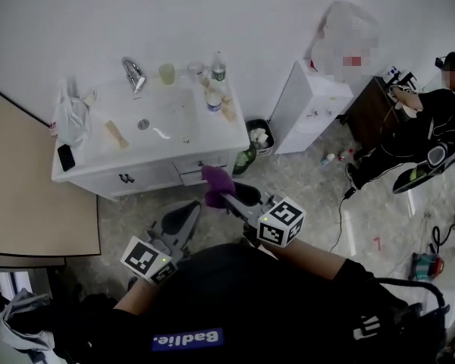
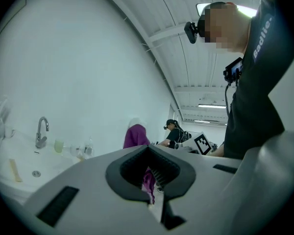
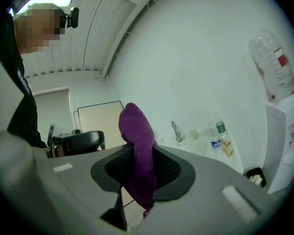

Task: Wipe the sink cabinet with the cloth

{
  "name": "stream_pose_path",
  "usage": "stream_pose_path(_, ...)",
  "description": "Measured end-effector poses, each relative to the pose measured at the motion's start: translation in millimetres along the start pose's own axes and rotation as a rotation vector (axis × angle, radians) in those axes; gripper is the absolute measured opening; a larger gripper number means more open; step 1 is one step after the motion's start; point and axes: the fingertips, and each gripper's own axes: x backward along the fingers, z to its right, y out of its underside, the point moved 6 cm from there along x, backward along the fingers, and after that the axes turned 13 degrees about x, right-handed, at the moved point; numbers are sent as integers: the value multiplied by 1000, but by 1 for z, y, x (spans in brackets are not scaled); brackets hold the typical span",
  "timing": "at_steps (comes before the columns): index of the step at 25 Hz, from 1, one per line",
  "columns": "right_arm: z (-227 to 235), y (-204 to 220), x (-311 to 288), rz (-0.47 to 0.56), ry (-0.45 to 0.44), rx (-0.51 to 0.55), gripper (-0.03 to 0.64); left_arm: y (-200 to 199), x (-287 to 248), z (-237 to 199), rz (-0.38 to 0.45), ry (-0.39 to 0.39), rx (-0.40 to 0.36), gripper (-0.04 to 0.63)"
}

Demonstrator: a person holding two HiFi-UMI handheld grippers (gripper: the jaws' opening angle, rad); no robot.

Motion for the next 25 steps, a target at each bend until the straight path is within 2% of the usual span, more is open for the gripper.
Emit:
stream_pose_path(5,-25,-15,6,62,-32,100,101,4,0,0,8,-6,18,2)
stream_pose_path(8,-22,-18,8,90,-33,124,101,9,0,-4,-10,-14,15,2)
stream_pose_path(25,-16,6,9,60,-40,72,100,29,-6,2,-50,-5,32,2)
